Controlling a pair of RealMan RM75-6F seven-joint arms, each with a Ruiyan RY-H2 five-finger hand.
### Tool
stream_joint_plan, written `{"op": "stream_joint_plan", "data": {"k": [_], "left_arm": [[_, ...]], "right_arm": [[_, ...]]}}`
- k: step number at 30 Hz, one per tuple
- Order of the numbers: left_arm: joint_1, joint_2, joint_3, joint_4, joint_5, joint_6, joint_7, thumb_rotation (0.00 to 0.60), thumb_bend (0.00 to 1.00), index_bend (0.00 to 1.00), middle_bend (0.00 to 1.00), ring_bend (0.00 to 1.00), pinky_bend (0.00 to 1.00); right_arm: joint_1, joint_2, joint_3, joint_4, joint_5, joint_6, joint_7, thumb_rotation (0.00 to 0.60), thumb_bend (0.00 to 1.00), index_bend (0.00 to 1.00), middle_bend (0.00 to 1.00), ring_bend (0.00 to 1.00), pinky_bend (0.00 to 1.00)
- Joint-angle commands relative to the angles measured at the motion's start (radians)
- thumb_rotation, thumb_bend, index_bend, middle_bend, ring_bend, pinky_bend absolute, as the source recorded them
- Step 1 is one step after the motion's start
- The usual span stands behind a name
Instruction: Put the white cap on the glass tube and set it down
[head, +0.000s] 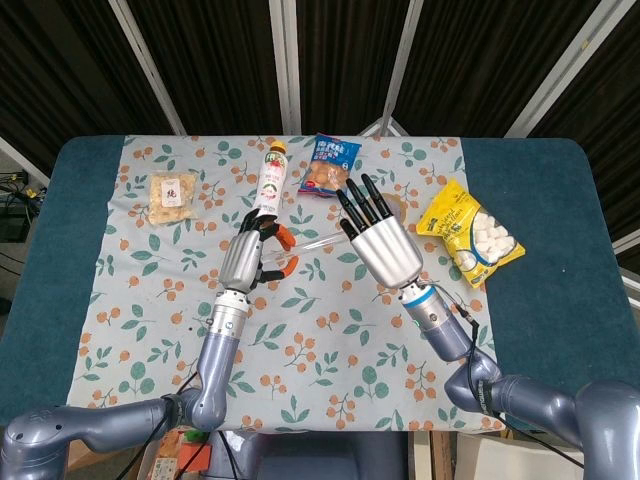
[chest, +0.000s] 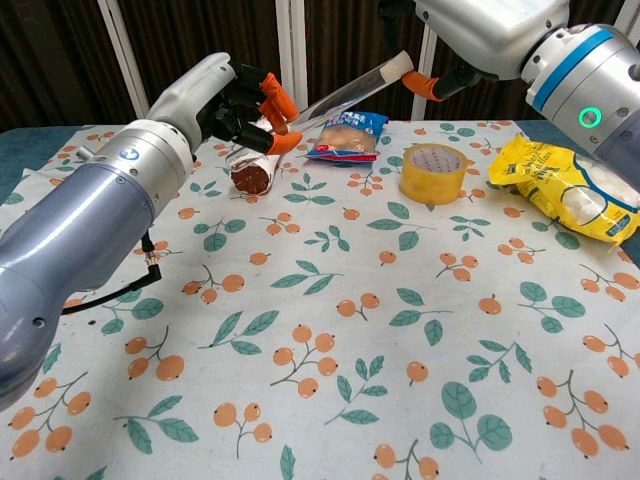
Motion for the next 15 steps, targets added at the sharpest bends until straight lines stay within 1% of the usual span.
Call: {"op": "stream_joint_plan", "data": {"k": [1, 6, 8, 11, 13, 15], "left_arm": [[-0.001, -0.002, 0.0, 0.0, 0.002, 0.0, 0.0, 0.6, 0.84, 0.7, 0.69, 0.19, 0.0], [-0.002, -0.004, -0.002, 0.002, 0.005, 0.002, -0.001, 0.6, 0.84, 0.7, 0.69, 0.19, 0.0], [-0.002, -0.004, -0.003, 0.004, 0.006, 0.003, -0.002, 0.6, 0.84, 0.7, 0.69, 0.19, 0.0], [-0.001, -0.004, -0.003, 0.005, 0.008, 0.003, -0.004, 0.6, 0.84, 0.7, 0.69, 0.19, 0.0], [-0.001, -0.004, -0.003, 0.006, 0.01, 0.003, -0.006, 0.6, 0.84, 0.7, 0.69, 0.19, 0.0], [0.0, -0.004, -0.003, 0.006, 0.011, 0.004, -0.007, 0.6, 0.84, 0.7, 0.69, 0.19, 0.0]], "right_arm": [[0.0, 0.0, -0.001, 0.0, 0.0, -0.001, 0.0, 0.6, 0.41, 0.69, 0.21, 0.03, 0.01], [0.0, 0.0, -0.001, -0.002, 0.0, -0.003, -0.004, 0.6, 0.41, 0.69, 0.21, 0.03, 0.01], [0.0, 0.001, -0.001, -0.003, 0.001, -0.005, -0.006, 0.6, 0.41, 0.67, 0.21, 0.03, 0.01], [-0.003, 0.003, -0.002, -0.006, 0.004, -0.008, -0.012, 0.6, 0.41, 0.6, 0.21, 0.03, 0.01], [-0.004, 0.004, -0.003, -0.008, 0.005, -0.009, -0.014, 0.6, 0.41, 0.53, 0.21, 0.03, 0.01], [-0.005, 0.006, -0.004, -0.01, 0.006, -0.01, -0.014, 0.6, 0.41, 0.48, 0.2, 0.03, 0.01]]}}
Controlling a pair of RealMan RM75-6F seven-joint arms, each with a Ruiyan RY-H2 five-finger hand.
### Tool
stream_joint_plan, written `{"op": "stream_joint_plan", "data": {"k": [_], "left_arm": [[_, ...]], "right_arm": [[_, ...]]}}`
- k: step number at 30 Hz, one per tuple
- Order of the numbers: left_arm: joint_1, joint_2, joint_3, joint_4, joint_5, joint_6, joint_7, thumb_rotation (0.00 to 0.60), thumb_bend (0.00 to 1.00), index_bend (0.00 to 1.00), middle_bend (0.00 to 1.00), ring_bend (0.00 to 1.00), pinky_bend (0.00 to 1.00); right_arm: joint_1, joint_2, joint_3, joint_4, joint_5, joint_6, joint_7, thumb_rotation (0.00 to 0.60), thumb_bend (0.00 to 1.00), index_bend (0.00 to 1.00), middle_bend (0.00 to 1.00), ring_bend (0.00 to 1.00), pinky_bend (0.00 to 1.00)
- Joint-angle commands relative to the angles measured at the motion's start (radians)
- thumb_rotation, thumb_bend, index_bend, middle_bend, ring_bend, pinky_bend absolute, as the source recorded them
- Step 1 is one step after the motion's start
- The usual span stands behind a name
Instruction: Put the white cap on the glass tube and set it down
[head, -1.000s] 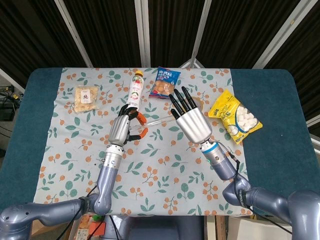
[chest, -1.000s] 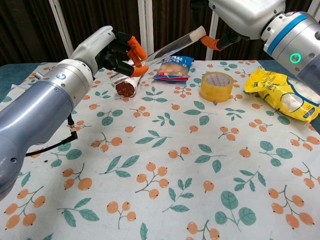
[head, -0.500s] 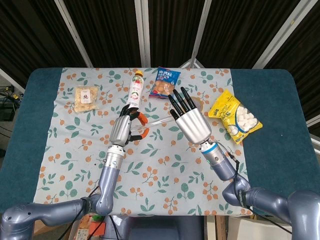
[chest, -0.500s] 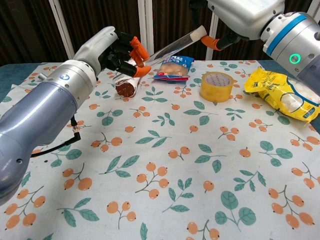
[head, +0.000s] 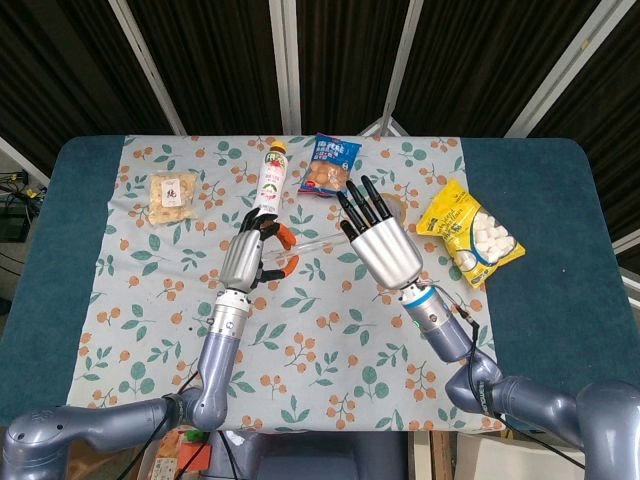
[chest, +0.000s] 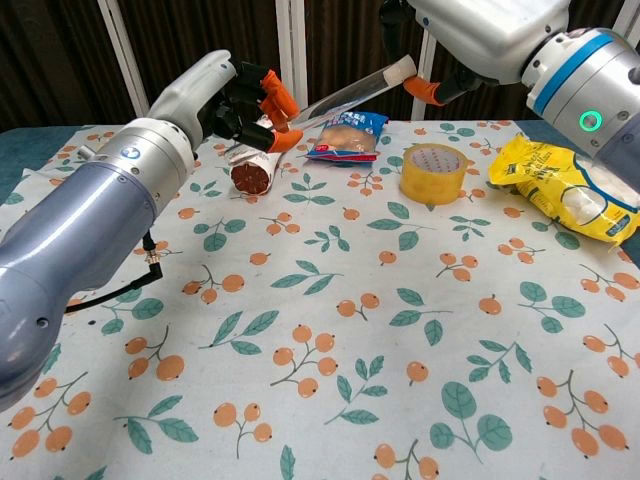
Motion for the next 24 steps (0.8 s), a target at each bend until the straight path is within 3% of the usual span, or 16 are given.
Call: {"op": "stream_joint_plan", "data": {"k": [1, 7, 24], "left_arm": [[0.0, 0.0, 0.001, 0.001, 0.002, 0.001, -0.002, 0.6, 0.84, 0.7, 0.69, 0.19, 0.0], [0.002, -0.002, 0.004, 0.008, 0.016, 0.004, -0.015, 0.6, 0.84, 0.7, 0.69, 0.19, 0.0], [0.023, -0.004, 0.034, 0.026, 0.033, 0.004, -0.038, 0.6, 0.84, 0.7, 0.69, 0.2, 0.02]], "right_arm": [[-0.001, 0.001, 0.0, -0.002, 0.001, -0.001, -0.001, 0.6, 0.41, 0.46, 0.2, 0.03, 0.01], [-0.006, 0.006, -0.002, -0.009, 0.007, -0.007, -0.008, 0.6, 0.41, 0.39, 0.17, 0.03, 0.01], [-0.032, 0.018, -0.013, -0.014, 0.027, -0.013, -0.02, 0.6, 0.41, 0.35, 0.14, 0.03, 0.01]]}}
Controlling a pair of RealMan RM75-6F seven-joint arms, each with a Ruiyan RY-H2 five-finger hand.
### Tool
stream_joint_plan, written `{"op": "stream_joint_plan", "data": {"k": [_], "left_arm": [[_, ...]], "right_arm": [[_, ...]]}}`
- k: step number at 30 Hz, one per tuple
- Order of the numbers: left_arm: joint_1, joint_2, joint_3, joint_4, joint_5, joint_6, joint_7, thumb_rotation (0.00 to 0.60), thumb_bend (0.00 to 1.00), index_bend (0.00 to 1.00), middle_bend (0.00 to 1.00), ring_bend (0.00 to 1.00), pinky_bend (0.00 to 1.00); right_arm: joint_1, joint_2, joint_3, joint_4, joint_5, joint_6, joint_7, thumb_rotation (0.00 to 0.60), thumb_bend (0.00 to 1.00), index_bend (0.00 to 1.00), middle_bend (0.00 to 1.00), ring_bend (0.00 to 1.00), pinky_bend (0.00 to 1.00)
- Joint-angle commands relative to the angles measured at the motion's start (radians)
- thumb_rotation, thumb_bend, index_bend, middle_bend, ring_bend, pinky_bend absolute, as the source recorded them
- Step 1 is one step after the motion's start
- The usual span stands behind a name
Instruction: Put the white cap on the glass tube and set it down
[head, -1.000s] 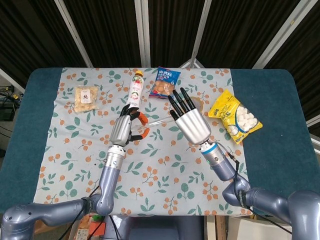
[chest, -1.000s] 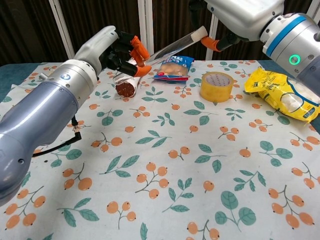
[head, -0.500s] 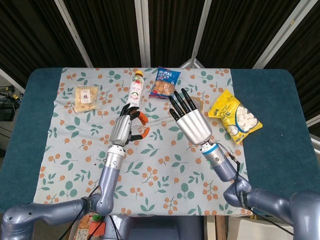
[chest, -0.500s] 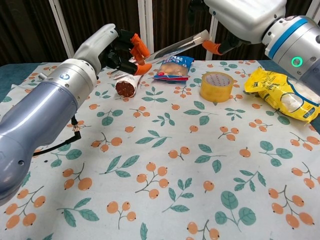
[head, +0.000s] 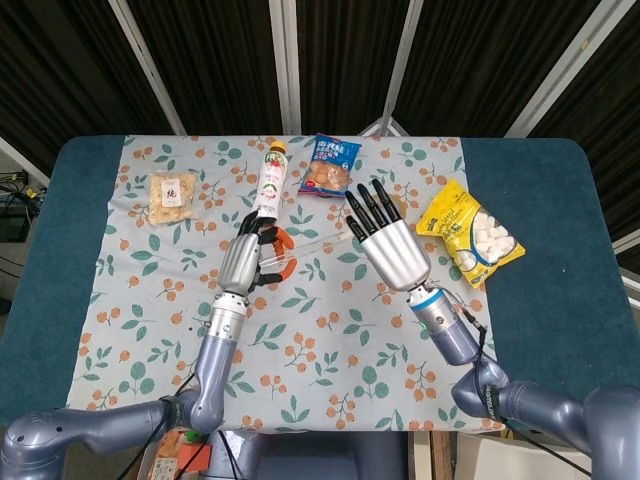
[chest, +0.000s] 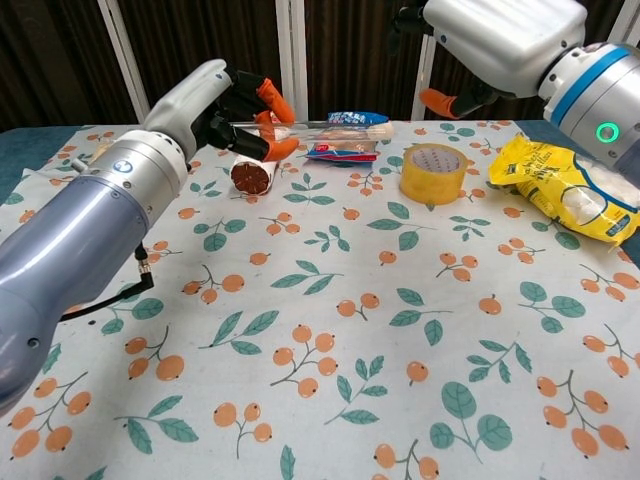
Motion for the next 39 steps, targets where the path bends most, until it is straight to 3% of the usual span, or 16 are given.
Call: {"op": "stream_joint_plan", "data": {"k": [1, 17, 26, 39], "left_arm": [[0.008, -0.004, 0.011, 0.007, 0.001, -0.001, -0.005, 0.6, 0.84, 0.7, 0.69, 0.2, 0.02], [0.039, -0.025, 0.06, 0.051, 0.028, -0.006, -0.034, 0.6, 0.84, 0.7, 0.69, 0.2, 0.02], [0.082, -0.062, 0.128, 0.116, 0.056, -0.012, -0.072, 0.6, 0.84, 0.7, 0.69, 0.2, 0.02], [0.128, -0.081, 0.182, 0.159, 0.099, -0.018, -0.106, 0.6, 0.83, 0.7, 0.69, 0.2, 0.02]], "right_arm": [[-0.006, 0.004, -0.001, 0.003, 0.004, 0.0, 0.0, 0.6, 0.41, 0.35, 0.14, 0.03, 0.01], [-0.027, 0.027, 0.007, 0.026, 0.028, 0.001, 0.017, 0.6, 0.41, 0.35, 0.14, 0.03, 0.01], [-0.038, 0.039, 0.01, 0.027, 0.037, 0.006, 0.029, 0.6, 0.41, 0.35, 0.14, 0.03, 0.01], [-0.045, 0.049, 0.014, -0.006, 0.044, 0.008, 0.016, 0.6, 0.41, 0.35, 0.14, 0.03, 0.01]]}}
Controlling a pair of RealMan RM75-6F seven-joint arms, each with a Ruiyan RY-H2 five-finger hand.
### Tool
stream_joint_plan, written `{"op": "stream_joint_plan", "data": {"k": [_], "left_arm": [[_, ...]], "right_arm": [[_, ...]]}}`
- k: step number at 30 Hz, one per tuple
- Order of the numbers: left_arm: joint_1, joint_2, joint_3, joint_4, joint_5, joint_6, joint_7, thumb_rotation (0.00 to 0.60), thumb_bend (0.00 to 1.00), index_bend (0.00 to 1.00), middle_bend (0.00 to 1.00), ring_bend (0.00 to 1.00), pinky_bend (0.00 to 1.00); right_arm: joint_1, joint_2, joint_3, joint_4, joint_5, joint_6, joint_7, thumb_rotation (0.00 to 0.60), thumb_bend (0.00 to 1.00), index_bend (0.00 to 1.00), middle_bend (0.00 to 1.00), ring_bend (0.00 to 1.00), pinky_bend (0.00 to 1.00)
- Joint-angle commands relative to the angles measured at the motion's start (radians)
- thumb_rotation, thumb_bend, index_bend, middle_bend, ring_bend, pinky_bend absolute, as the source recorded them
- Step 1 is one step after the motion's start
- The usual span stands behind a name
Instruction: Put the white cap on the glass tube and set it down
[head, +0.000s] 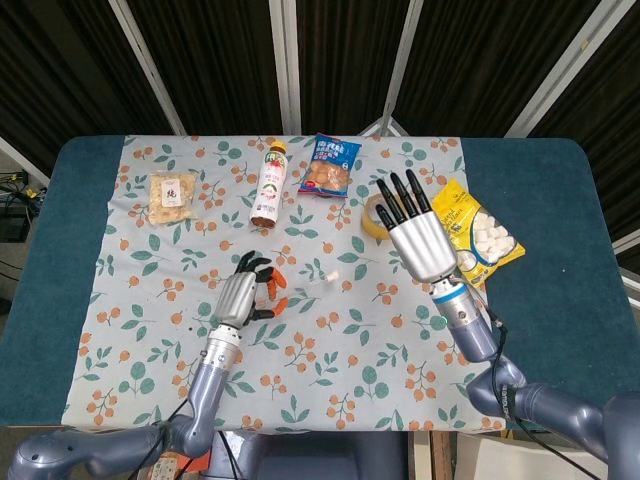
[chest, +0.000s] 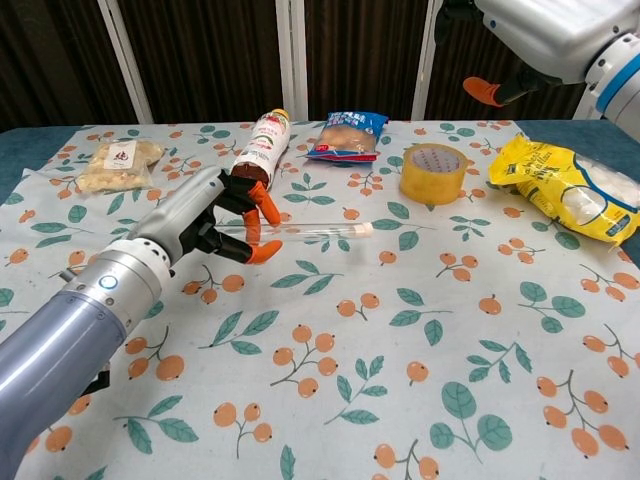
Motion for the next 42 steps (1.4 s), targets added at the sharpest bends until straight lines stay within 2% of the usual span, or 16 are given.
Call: {"op": "stream_joint_plan", "data": {"k": [1, 12, 26, 29, 34, 37, 42], "left_arm": [[0.007, -0.001, 0.007, 0.003, 0.005, -0.001, -0.002, 0.6, 0.83, 0.7, 0.69, 0.2, 0.02], [0.039, -0.002, 0.021, 0.016, 0.004, -0.015, 0.011, 0.6, 0.82, 0.7, 0.68, 0.2, 0.02], [0.084, 0.037, 0.044, -0.019, -0.016, -0.051, 0.069, 0.6, 0.76, 0.64, 0.63, 0.19, 0.02], [0.093, 0.046, 0.048, -0.027, -0.017, -0.056, 0.079, 0.6, 0.69, 0.6, 0.61, 0.19, 0.01], [0.103, 0.067, 0.054, -0.047, -0.007, -0.055, 0.096, 0.6, 0.42, 0.51, 0.48, 0.16, 0.0], [0.107, 0.079, 0.051, -0.062, -0.006, -0.055, 0.107, 0.6, 0.36, 0.48, 0.42, 0.14, 0.0], [0.116, 0.109, 0.047, -0.1, -0.008, -0.054, 0.13, 0.6, 0.32, 0.41, 0.32, 0.11, 0.0]], "right_arm": [[-0.001, 0.001, 0.0, -0.005, -0.001, 0.001, -0.002, 0.6, 0.41, 0.35, 0.14, 0.03, 0.01], [-0.008, 0.01, 0.0, -0.038, 0.003, 0.003, -0.013, 0.6, 0.41, 0.35, 0.14, 0.03, 0.01], [-0.019, 0.018, -0.004, -0.067, 0.005, 0.003, -0.029, 0.6, 0.41, 0.35, 0.14, 0.03, 0.01], [-0.021, 0.021, -0.003, -0.076, 0.005, 0.004, -0.034, 0.6, 0.41, 0.35, 0.14, 0.03, 0.01], [-0.023, 0.028, -0.003, -0.092, 0.002, 0.006, -0.038, 0.6, 0.41, 0.35, 0.14, 0.03, 0.01], [-0.026, 0.031, -0.004, -0.102, 0.001, 0.007, -0.043, 0.6, 0.41, 0.35, 0.14, 0.03, 0.01], [-0.032, 0.036, -0.006, -0.121, -0.002, 0.012, -0.046, 0.6, 0.41, 0.35, 0.14, 0.03, 0.01]]}}
